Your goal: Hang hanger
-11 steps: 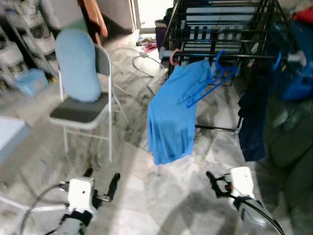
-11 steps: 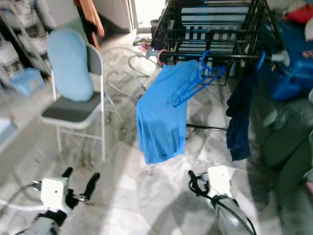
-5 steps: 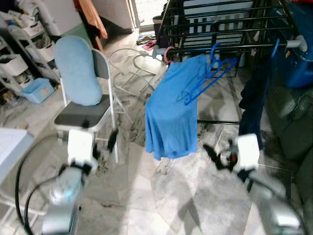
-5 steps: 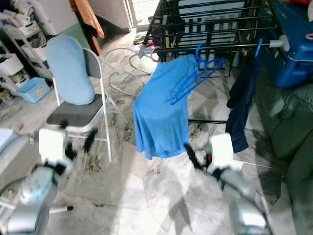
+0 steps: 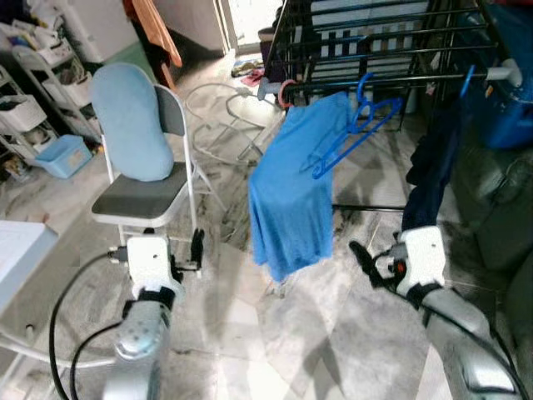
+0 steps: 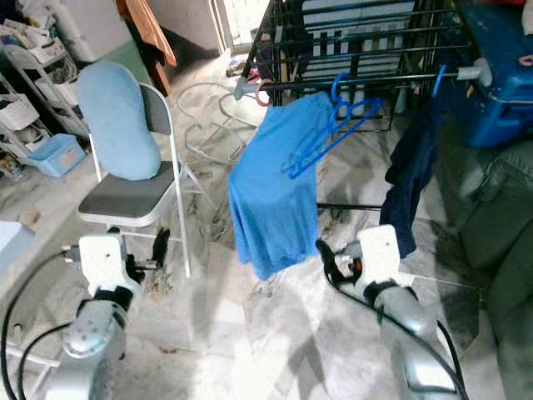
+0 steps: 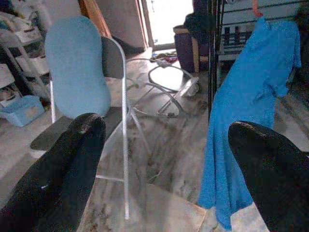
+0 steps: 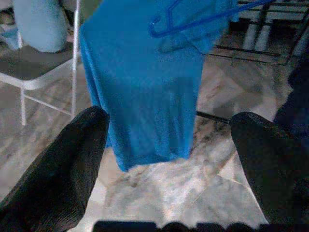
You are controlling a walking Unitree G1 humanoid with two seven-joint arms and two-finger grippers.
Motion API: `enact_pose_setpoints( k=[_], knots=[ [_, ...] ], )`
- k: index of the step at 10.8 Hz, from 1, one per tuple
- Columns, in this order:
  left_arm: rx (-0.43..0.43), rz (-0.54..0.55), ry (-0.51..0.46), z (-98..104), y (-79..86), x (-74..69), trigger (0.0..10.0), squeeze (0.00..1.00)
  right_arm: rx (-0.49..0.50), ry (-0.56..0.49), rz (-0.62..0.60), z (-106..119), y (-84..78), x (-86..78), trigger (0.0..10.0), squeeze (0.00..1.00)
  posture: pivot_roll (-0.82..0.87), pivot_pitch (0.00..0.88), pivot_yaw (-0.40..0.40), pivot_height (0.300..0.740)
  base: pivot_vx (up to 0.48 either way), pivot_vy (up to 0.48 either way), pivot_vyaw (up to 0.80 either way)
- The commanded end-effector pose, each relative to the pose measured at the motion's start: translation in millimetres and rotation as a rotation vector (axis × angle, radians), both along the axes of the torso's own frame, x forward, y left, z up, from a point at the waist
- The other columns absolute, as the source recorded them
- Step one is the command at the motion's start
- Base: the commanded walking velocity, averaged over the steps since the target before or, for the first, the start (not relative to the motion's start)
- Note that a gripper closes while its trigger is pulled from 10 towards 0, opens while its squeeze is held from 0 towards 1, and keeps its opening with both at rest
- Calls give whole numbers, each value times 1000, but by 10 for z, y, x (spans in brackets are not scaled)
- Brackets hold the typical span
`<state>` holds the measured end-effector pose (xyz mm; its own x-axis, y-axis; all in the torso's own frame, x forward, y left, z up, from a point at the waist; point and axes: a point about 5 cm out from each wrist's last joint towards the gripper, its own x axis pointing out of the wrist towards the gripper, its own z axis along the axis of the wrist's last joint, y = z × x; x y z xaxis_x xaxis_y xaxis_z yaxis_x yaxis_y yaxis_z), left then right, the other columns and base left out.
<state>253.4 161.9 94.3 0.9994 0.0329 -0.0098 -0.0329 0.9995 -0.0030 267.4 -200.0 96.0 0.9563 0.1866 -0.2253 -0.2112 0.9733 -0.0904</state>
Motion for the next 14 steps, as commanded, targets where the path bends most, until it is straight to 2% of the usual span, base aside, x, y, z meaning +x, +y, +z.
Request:
enact_pose_setpoints(
  k=[1,2,3,4,5,6,7,8,10,12,14],
  knots=[
    [17,32,10,-47,57,0,10000,0,-9,-26,-6,30,27,15,10000,0,-154,0,103,740,0,0,0],
    [26,63,-36,-2,61,84,10000,0,-5,-5,-17,11,43,92,10000,0,-142,0,7,740,0,0,0],
    [26,91,-64,33,71,164,10000,0,-25,9,17,16,95,166,10000,0,-141,0,-31,740,0,0,0],
    [20,139,-72,22,112,216,10000,0,-75,6,125,98,236,286,10000,0,-165,0,-54,740,0,0,0],
    [15,150,-72,4,125,231,10000,0,-80,-6,168,144,302,371,10000,0,-153,0,-34,740,0,0,0],
    [15,154,-66,-23,126,229,10000,0,-68,3,136,93,303,440,10000,0,-152,0,-6,740,0,0,0],
    [8,158,-56,-52,125,223,10000,0,-5,11,114,60,366,482,10000,0,-134,0,61,740,0,0,0],
    [4,168,-53,-61,127,216,10000,0,3,7,125,12,414,464,10000,0,-126,0,83,740,0,0,0],
    [10,215,-59,-43,261,178,10000,0,69,-33,81,-8,418,395,10000,0,-120,0,123,740,0,0,0],
    [53,173,-44,-65,273,109,10000,0,80,-81,-1,22,340,265,10000,0,-115,0,139,740,0,0,0],
    [100,127,-56,6,304,-58,10000,0,65,-89,-52,-15,249,79,10000,0,-137,0,158,740,0,0,0]
  ],
)
